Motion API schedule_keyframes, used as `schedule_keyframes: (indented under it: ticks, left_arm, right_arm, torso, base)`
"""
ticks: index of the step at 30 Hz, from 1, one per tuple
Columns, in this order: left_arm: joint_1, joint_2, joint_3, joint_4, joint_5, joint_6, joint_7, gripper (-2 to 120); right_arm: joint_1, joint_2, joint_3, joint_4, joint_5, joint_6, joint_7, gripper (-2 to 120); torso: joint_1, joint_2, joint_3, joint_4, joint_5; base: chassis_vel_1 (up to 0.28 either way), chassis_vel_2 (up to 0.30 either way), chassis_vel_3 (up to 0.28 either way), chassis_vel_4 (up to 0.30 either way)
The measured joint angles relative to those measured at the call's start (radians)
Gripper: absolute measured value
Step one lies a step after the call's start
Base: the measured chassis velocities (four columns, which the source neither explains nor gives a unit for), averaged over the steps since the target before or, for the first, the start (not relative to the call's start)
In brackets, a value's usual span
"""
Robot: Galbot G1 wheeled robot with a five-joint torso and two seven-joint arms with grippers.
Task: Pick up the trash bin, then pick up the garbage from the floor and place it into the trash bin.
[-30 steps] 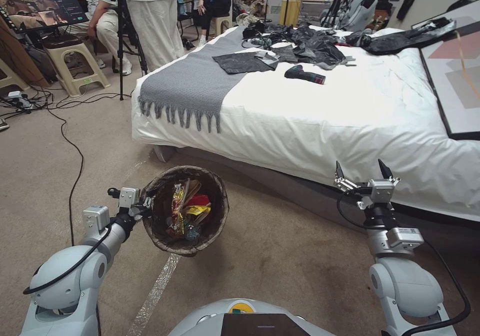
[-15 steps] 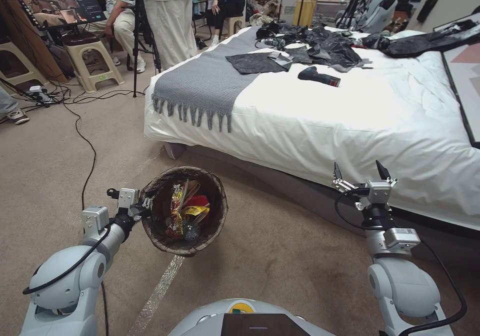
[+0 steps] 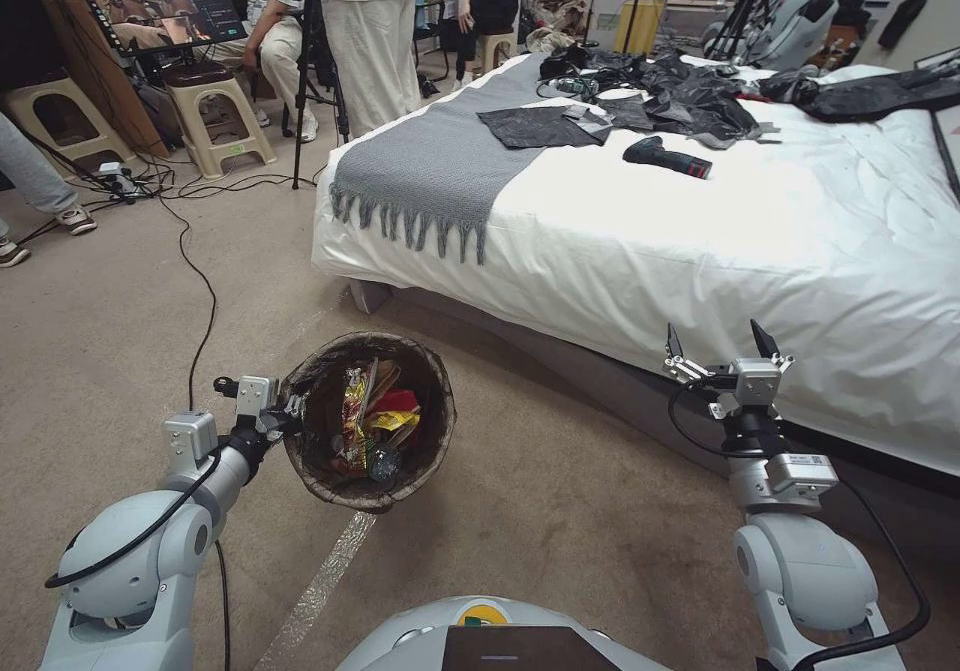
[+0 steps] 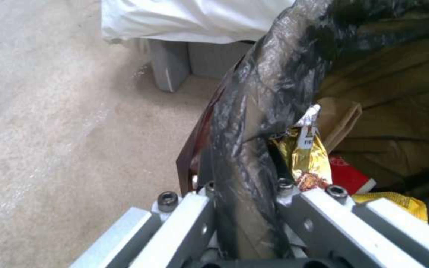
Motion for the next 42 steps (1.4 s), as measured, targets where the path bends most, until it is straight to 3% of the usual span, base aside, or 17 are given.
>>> schedule_keyframes:
  ticks: [42]
  left_arm:
    - [-0.002,-0.005,-0.026,-0.01,-0.026,0.0,-0.005,0]
  right_arm:
    - [-0.014,0.008,-0.015,0.012,-0.004,-0.002,0.003,100]
  torso:
    - [0.0,0.0,0.0,-0.0001,0.0]
  base:
    - [0.008,0.007,0.008,0.007]
